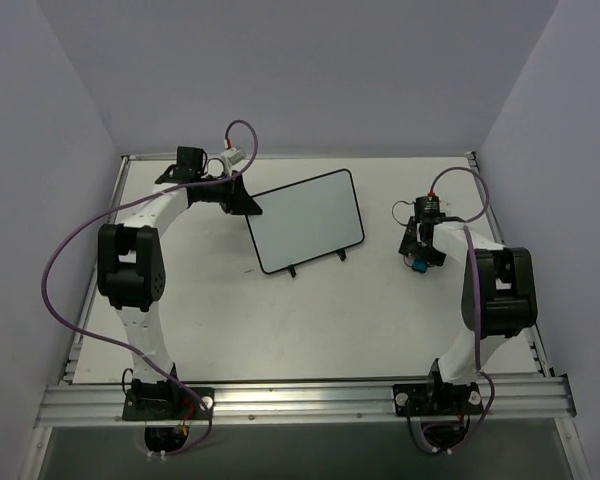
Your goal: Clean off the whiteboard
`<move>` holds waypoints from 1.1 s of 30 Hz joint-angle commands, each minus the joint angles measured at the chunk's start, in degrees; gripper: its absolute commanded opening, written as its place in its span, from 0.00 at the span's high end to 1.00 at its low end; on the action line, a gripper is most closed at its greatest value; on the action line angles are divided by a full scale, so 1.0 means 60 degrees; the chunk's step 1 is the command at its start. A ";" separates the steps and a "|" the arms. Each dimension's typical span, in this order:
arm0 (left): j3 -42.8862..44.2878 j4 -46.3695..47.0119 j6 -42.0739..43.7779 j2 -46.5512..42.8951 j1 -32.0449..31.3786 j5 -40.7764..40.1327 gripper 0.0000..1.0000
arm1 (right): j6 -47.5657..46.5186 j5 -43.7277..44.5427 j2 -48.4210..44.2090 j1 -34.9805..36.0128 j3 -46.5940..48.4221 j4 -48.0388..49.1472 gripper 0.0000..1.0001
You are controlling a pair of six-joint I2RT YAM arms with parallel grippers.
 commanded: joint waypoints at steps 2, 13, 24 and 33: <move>0.0200 0.0031 0.0717 0.0097 0.0028 -0.0992 0.66 | 0.0134 0.0570 -0.0638 -0.0026 -0.0003 -0.0299 0.26; 0.0039 0.0295 0.0468 -0.0123 0.0072 -0.1271 0.47 | -0.0027 0.0409 -0.1723 -0.0040 -0.0076 -0.0475 0.15; -0.0166 0.0500 0.0395 -0.0694 0.0072 -0.1535 0.06 | -0.0100 0.0263 -0.2016 -0.0040 -0.0135 -0.0460 0.14; -0.0064 -0.0042 0.0351 -0.2537 -0.0191 -0.4138 0.06 | -0.0276 0.0248 -0.2924 0.0033 -0.0223 -0.0416 0.00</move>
